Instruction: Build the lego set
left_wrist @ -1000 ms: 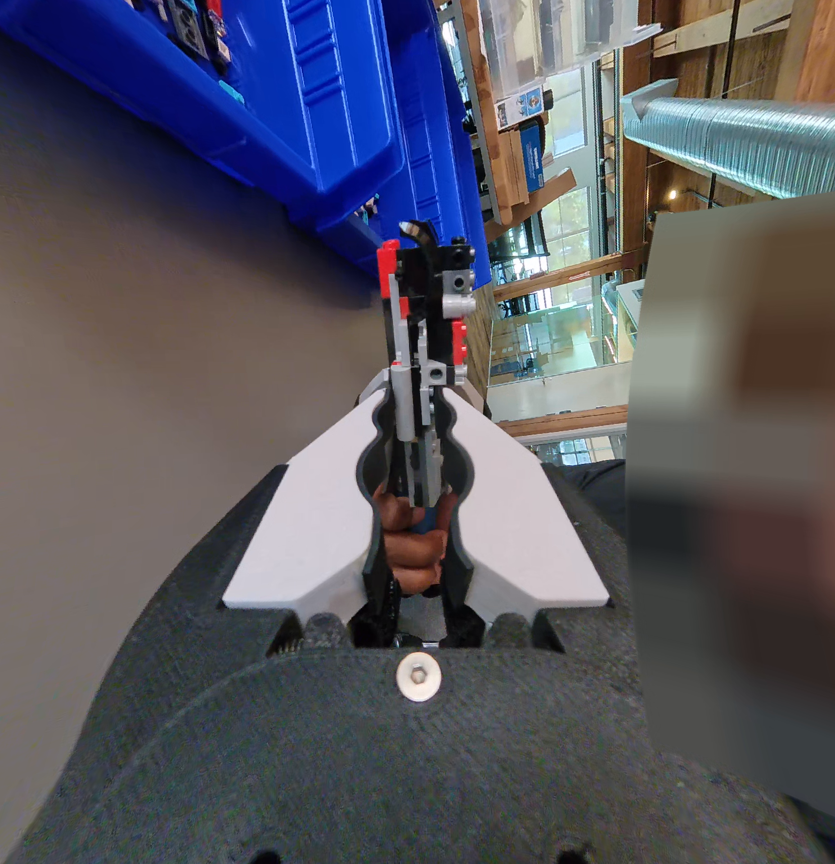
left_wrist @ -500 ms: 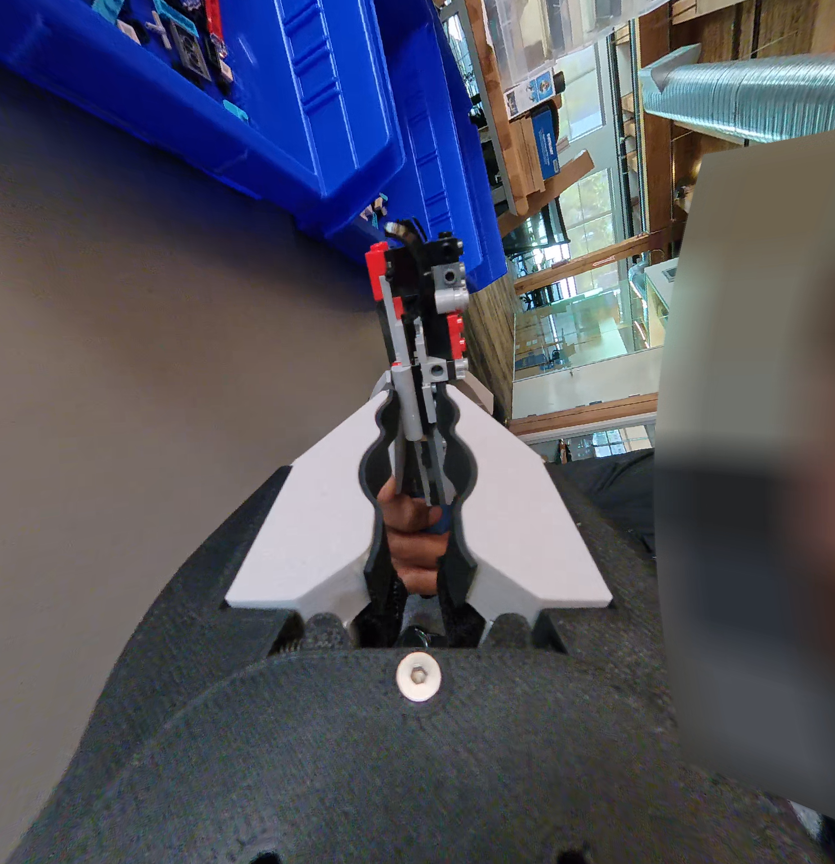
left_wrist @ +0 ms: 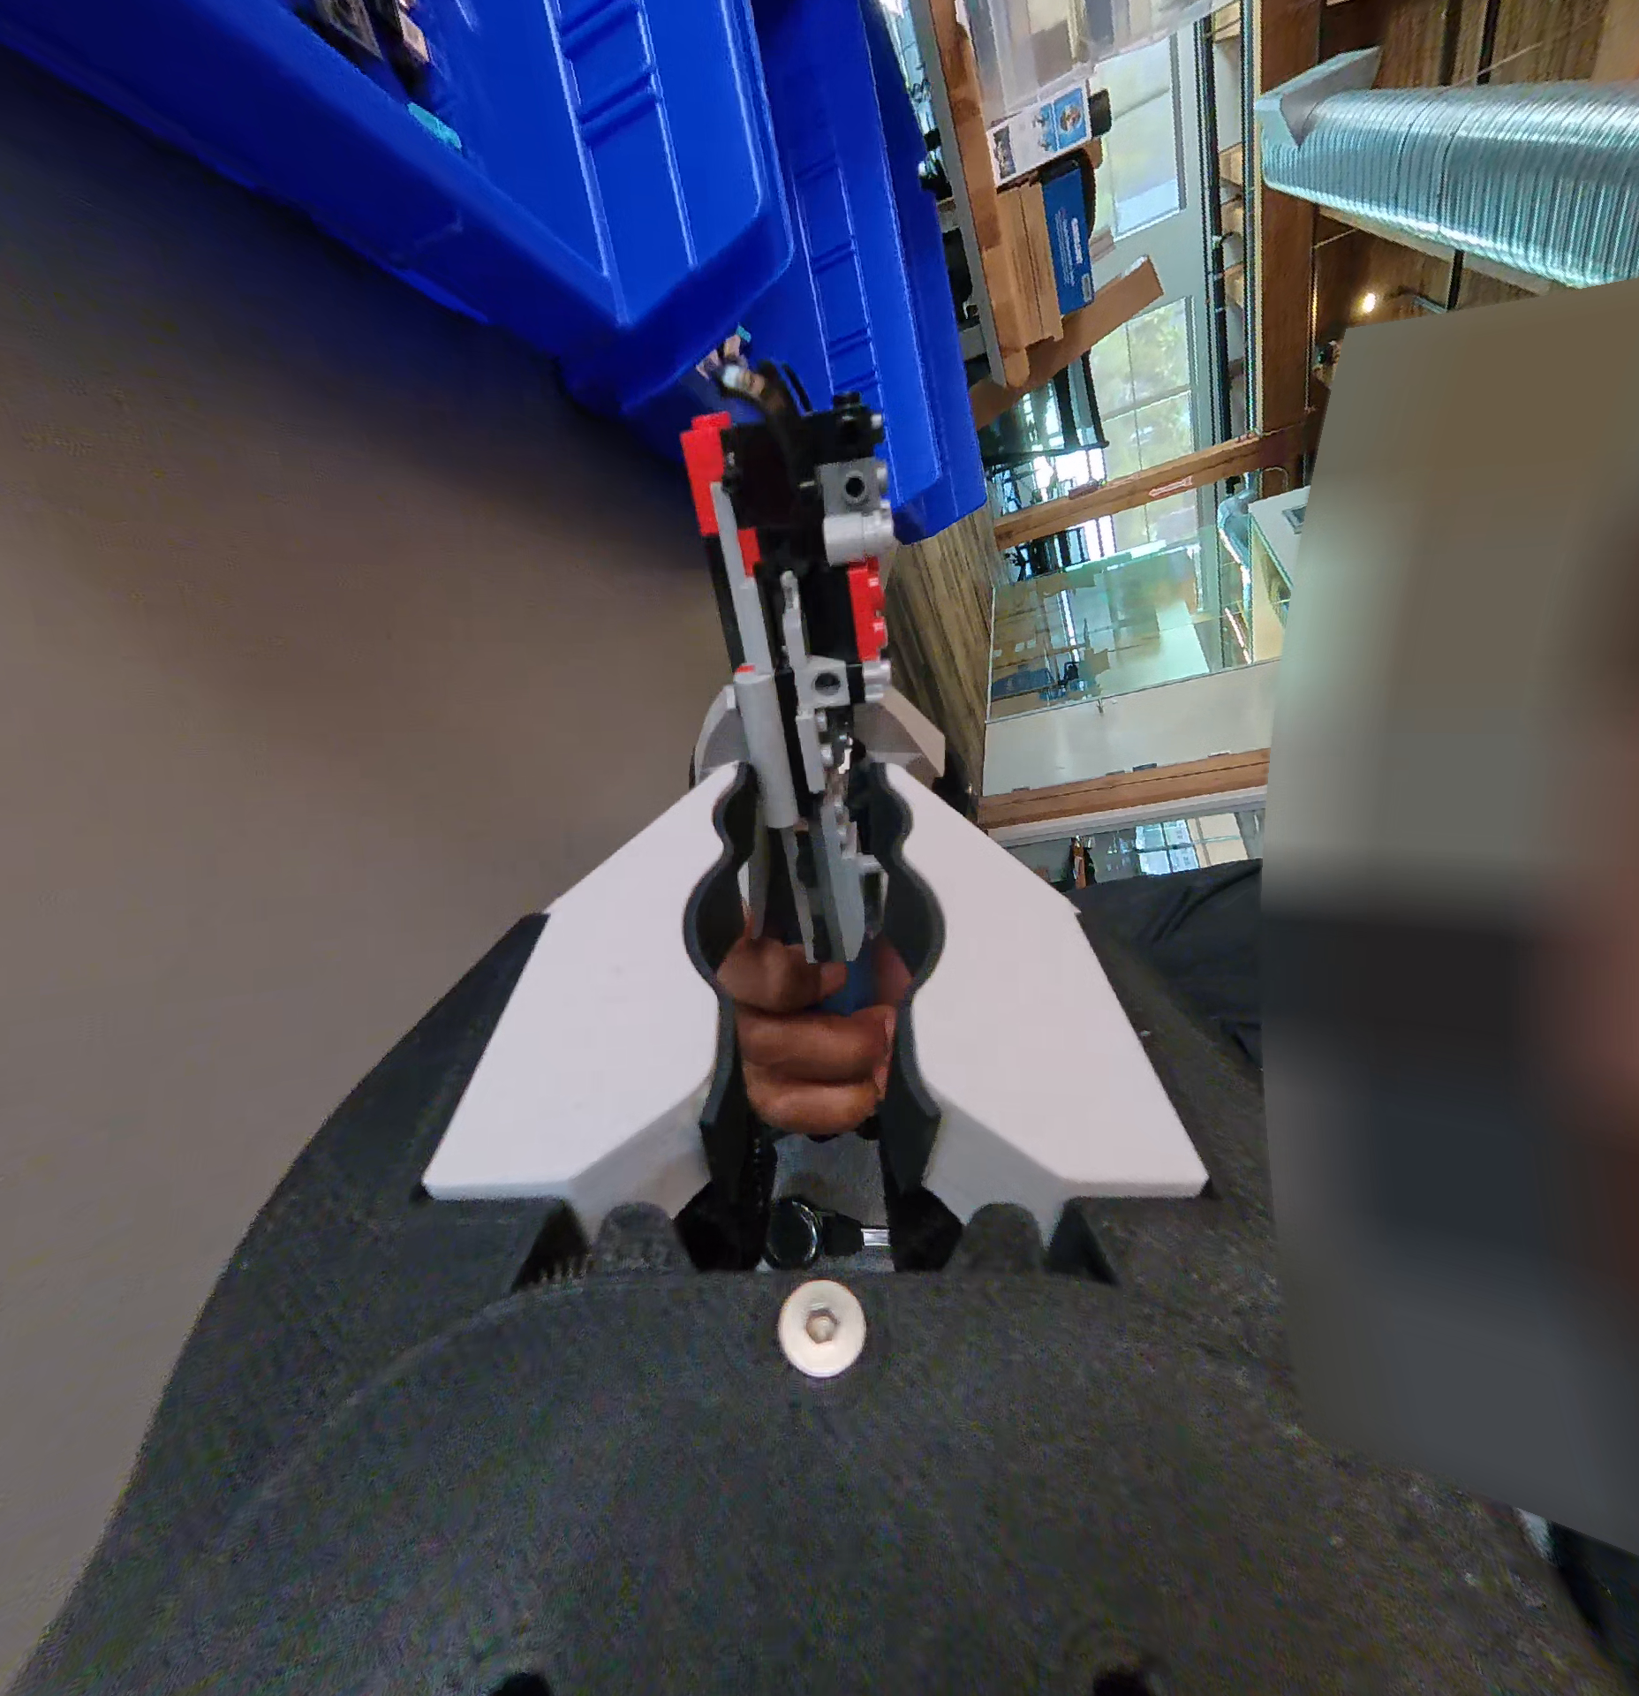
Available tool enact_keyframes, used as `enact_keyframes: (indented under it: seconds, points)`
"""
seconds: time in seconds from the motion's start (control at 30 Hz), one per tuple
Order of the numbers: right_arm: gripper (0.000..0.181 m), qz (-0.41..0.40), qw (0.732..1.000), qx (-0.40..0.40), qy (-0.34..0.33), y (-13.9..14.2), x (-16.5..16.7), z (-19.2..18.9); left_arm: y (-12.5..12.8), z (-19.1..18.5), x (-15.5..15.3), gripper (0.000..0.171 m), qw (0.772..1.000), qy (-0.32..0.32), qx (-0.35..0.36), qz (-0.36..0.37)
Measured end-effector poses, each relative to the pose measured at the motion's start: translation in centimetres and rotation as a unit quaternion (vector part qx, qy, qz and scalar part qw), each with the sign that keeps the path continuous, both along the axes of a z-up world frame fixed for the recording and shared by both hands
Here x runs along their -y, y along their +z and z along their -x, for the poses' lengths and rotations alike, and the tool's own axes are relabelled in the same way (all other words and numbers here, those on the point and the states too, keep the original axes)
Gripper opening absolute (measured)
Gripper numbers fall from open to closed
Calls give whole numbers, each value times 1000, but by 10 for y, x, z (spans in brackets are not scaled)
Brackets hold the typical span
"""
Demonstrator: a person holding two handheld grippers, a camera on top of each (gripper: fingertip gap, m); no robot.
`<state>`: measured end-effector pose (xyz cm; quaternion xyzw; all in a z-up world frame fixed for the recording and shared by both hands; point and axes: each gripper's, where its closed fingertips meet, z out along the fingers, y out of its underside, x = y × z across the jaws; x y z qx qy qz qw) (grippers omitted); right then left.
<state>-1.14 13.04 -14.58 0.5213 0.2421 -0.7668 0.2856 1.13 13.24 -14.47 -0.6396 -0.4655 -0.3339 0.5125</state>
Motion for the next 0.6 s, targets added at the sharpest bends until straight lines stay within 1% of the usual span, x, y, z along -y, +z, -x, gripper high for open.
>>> enact_keyframes:
  seconds: [0.1,0.3,0.47,0.6]
  points:
    - [23,1,1000,-3,3,2,1,-2,-1,2,1,19,1000,6,5,-7]
    - [22,1,1000,-3,3,1,2,-2,-2,2,1,18,1000,12,9,-20]
    - [22,2,1000,1,4,-1,2,-1,-4,2,2,17,1000,13,5,-17]
    - [22,-11,1000,8,13,-7,5,0,-9,3,4,19,1000,9,9,-19]
